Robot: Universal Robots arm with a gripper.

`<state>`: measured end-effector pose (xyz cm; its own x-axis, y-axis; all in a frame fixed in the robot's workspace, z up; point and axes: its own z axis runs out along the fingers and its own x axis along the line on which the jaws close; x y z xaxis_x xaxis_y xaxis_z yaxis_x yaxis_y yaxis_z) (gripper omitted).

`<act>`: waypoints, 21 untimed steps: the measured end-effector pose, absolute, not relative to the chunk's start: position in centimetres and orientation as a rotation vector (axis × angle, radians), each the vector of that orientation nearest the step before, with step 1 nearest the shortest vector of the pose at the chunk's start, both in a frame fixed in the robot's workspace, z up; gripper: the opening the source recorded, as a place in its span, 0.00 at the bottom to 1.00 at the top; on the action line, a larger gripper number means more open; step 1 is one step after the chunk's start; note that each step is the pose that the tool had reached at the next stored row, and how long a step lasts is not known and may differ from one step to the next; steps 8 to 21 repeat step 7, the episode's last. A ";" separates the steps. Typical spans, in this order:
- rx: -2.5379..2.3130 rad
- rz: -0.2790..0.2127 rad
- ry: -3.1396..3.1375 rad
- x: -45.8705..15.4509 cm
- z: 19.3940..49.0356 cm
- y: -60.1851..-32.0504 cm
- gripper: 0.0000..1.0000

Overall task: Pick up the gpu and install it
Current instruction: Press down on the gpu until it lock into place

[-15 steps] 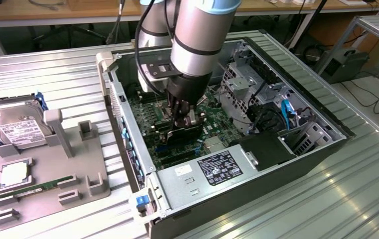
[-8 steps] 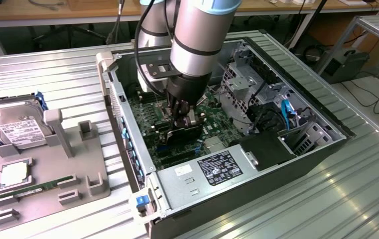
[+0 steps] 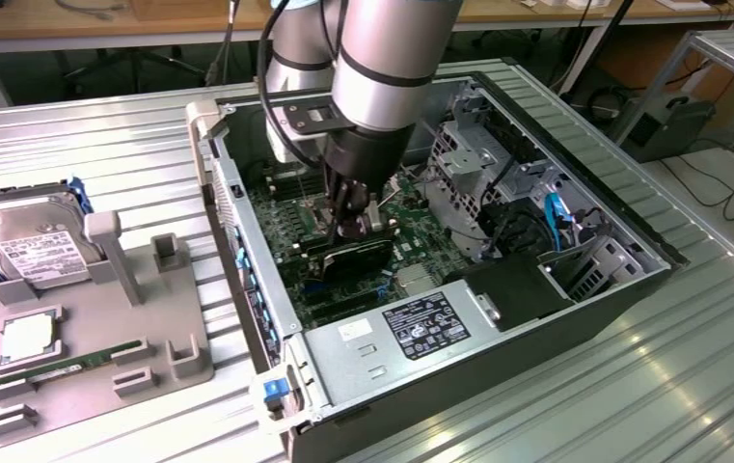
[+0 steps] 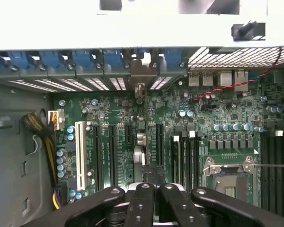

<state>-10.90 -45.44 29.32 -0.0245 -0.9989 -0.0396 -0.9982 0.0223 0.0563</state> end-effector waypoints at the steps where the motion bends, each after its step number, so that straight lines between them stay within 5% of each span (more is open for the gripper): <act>1: 2.186 -0.106 -2.238 -10.9 29.4 -45.4 0.11; 21: 2.186 -0.106 -2.238 -10.9 29.4 -45.4 0.11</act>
